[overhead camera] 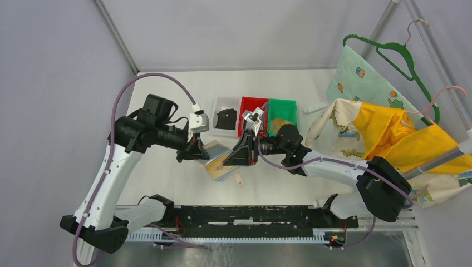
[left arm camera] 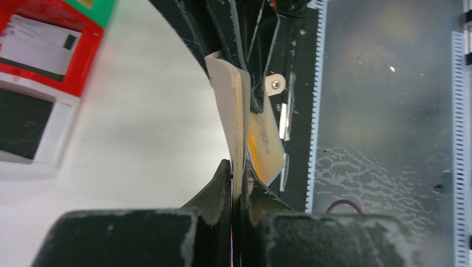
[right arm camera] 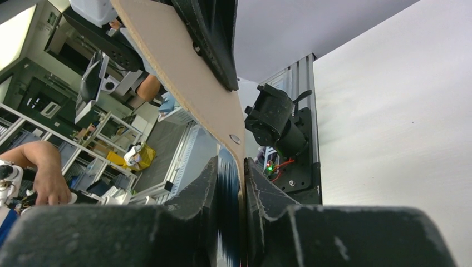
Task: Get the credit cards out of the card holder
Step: Remove the credit card from the card holder.
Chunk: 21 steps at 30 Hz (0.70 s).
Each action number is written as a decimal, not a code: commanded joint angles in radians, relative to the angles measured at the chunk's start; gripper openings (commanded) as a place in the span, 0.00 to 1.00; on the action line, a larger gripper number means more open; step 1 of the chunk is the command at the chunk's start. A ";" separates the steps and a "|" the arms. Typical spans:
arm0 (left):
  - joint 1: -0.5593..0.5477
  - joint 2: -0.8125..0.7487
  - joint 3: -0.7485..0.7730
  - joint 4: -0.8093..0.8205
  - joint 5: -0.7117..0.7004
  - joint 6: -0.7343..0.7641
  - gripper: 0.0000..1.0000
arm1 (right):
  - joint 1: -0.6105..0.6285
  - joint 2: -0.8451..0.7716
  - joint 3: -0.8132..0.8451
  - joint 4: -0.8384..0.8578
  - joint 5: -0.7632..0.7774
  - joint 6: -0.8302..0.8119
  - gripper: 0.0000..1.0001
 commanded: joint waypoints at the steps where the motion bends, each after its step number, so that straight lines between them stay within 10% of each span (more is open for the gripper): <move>1: 0.000 0.022 0.049 -0.083 0.122 0.061 0.02 | 0.000 -0.039 0.023 0.100 -0.029 -0.037 0.30; 7: 0.000 0.079 0.089 -0.150 0.138 0.084 0.02 | 0.001 -0.016 0.091 0.009 -0.056 -0.117 0.53; 14: -0.002 0.090 0.087 -0.151 0.140 0.083 0.02 | 0.010 0.014 0.156 -0.027 -0.087 -0.155 0.52; 17: -0.001 0.098 0.088 -0.152 0.131 0.085 0.02 | 0.022 0.025 0.192 -0.071 -0.113 -0.192 0.47; 21: -0.002 0.109 0.108 -0.149 0.139 0.094 0.02 | 0.032 0.049 0.237 -0.125 -0.125 -0.205 0.16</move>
